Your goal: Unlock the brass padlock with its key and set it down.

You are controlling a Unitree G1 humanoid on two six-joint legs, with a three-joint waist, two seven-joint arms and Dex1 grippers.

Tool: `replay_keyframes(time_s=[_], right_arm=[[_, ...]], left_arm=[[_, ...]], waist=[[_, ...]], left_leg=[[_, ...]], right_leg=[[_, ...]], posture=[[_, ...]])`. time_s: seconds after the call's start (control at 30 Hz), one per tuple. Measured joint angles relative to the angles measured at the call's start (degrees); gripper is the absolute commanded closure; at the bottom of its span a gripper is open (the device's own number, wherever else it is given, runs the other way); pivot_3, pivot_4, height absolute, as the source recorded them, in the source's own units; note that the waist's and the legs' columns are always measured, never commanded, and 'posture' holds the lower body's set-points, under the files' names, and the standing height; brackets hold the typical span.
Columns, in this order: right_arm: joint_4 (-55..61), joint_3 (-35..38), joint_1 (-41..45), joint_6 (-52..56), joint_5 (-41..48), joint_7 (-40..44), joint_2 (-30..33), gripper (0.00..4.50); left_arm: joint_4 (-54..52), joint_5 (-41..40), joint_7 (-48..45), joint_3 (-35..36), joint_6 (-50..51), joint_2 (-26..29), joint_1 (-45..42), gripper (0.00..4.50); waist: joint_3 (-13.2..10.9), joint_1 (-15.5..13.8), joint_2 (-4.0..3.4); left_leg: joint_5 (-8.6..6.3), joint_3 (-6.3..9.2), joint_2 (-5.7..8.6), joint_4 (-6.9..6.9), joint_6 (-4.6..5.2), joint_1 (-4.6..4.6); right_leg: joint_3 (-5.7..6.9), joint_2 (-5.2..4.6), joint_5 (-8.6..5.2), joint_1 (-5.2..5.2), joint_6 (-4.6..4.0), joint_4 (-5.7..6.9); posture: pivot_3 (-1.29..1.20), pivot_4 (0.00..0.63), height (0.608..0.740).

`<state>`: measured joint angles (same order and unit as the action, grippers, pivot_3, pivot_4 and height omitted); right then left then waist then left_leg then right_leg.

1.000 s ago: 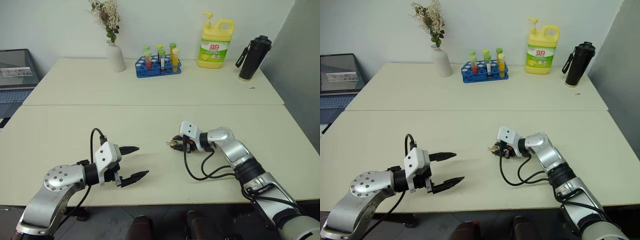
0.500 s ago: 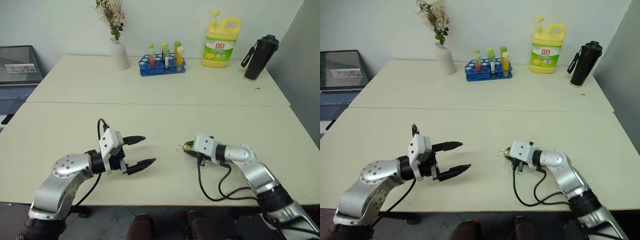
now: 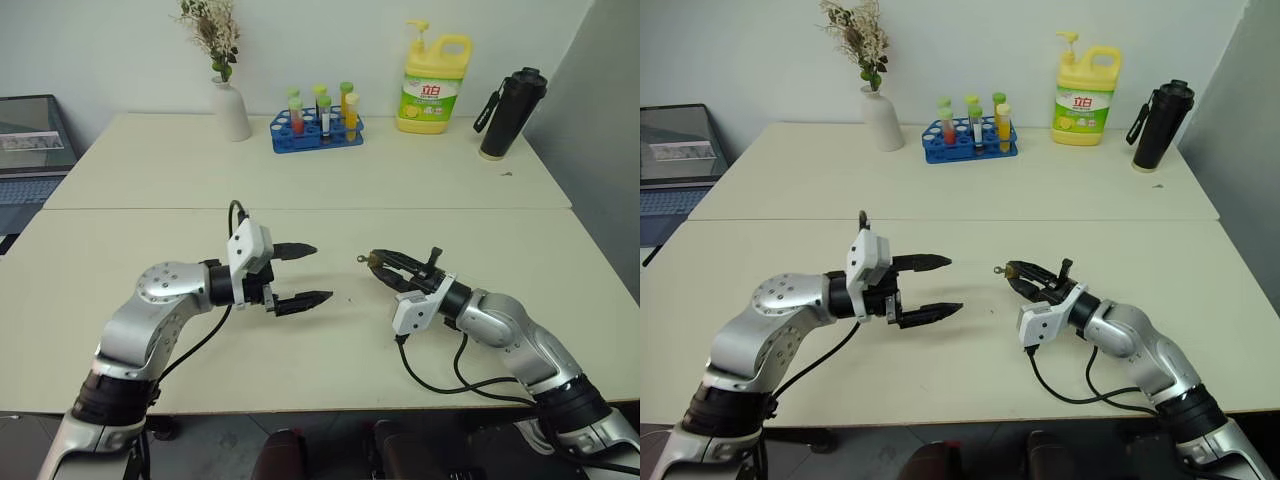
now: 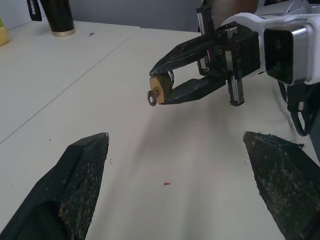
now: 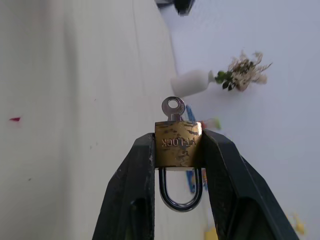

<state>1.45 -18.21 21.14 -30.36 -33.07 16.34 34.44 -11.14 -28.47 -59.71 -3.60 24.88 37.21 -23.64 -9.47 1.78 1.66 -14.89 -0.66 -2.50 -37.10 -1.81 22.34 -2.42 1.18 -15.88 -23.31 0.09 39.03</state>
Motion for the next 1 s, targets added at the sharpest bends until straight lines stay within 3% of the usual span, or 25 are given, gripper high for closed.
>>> replay_keyframes(time_s=[0.37, 0.7, 0.8, 1.0], right_arm=[[-4.0, 0.0, 5.4, -8.8, 0.0, -1.4, -0.5, 3.52], [-4.5, 0.0, 5.3, -10.5, 0.3, -0.9, -1.2, 3.52], [-4.5, 0.0, 5.2, -10.5, 0.3, -0.4, -1.2, 3.52], [-4.2, 0.0, 5.0, -10.5, 0.6, 0.0, -1.4, 3.52]], left_arm=[[5.0, 1.4, -1.2, -2.5, 2.4, -1.5, -8.5, 0.0], [5.1, 1.1, -4.2, -3.2, 6.1, -1.5, -9.3, 0.0], [5.6, 1.1, -3.5, -3.2, 7.1, -2.9, -9.6, 0.55], [7.1, 1.3, -3.3, -3.2, 7.4, -3.7, -10.8, 2.53]], waist=[[0.0, 0.0, 0.0], [0.0, 0.0, 0.0], [0.0, -0.1, 0.0], [0.0, 0.0, 0.0]], left_leg=[[0.0, 0.03, -0.02, 0.0, 0.0, 0.03], [0.0, 0.03, -0.02, -0.02, 0.0, 0.03], [0.0, 0.03, -0.01, -0.05, 0.0, 0.04], [0.0, 0.04, -0.03, -0.07, 0.0, 0.04]], right_leg=[[0.01, 0.04, 0.15, 0.0, -0.26, 0.0], [0.0, 0.04, 0.16, 0.0, -0.28, 0.03], [0.01, 0.04, 0.16, 0.0, -0.28, 0.04], [0.01, 0.04, 0.16, 0.0, -0.29, 0.06]], posture=[[0.0, 0.15, 0.74], [0.0, 0.15, 0.74], [0.0, 0.15, 0.74], [0.0, 0.15, 0.74]])
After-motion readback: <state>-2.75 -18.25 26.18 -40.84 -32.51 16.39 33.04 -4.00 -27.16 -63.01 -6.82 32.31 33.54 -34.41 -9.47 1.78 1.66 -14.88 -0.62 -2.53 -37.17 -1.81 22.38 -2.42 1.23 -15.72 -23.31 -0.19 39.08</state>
